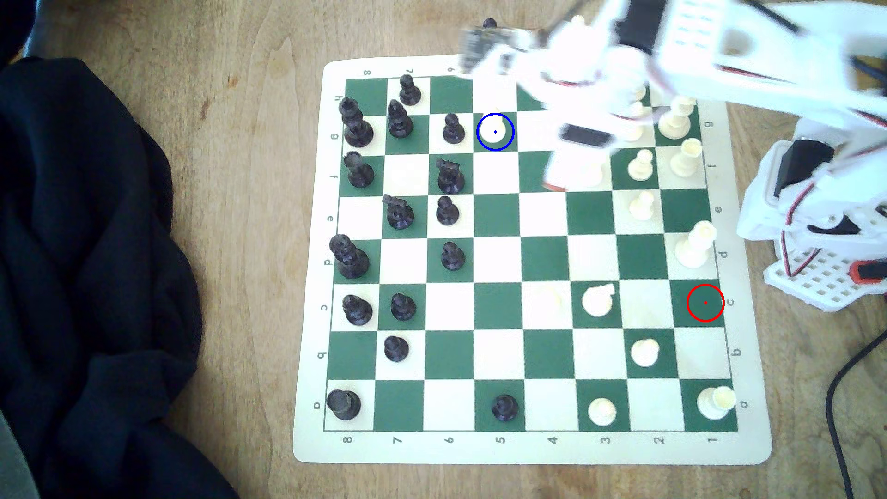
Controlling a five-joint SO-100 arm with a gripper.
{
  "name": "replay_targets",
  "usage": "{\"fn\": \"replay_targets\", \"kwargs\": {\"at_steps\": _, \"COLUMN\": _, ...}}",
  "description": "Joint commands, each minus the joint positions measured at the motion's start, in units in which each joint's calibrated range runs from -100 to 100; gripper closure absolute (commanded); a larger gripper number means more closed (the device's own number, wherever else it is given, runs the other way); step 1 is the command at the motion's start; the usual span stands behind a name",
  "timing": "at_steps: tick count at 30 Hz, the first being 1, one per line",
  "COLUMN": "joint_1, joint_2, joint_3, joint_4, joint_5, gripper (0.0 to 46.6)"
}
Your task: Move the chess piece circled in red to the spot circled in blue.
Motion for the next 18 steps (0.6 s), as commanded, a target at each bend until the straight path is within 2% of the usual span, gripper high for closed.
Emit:
{"fn": "replay_targets", "kwargs": {"at_steps": 1, "joint_1": -1.6, "joint_2": -19.6, "joint_3": 9.0, "joint_4": 0.0, "joint_5": -0.2, "gripper": 21.5}}
{"fn": "replay_targets", "kwargs": {"at_steps": 3, "joint_1": -3.1, "joint_2": -25.7, "joint_3": 12.9, "joint_4": 0.6, "joint_5": -0.4, "gripper": 20.9}}
{"fn": "replay_targets", "kwargs": {"at_steps": 6, "joint_1": -5.9, "joint_2": -35.8, "joint_3": 19.7, "joint_4": 1.3, "joint_5": -0.5, "gripper": 24.8}}
{"fn": "replay_targets", "kwargs": {"at_steps": 11, "joint_1": -11.3, "joint_2": -44.2, "joint_3": 25.7, "joint_4": 2.0, "joint_5": -1.7, "gripper": 27.7}}
{"fn": "replay_targets", "kwargs": {"at_steps": 13, "joint_1": -12.6, "joint_2": -50.5, "joint_3": 32.3, "joint_4": -1.5, "joint_5": -2.1, "gripper": 31.4}}
{"fn": "replay_targets", "kwargs": {"at_steps": 16, "joint_1": -12.8, "joint_2": -58.4, "joint_3": 41.2, "joint_4": -8.5, "joint_5": -2.0, "gripper": 32.7}}
{"fn": "replay_targets", "kwargs": {"at_steps": 17, "joint_1": -13.4, "joint_2": -60.6, "joint_3": 47.4, "joint_4": -17.4, "joint_5": -1.8, "gripper": 37.4}}
{"fn": "replay_targets", "kwargs": {"at_steps": 18, "joint_1": -14.0, "joint_2": -60.1, "joint_3": 48.8, "joint_4": -20.7, "joint_5": -1.8, "gripper": 39.4}}
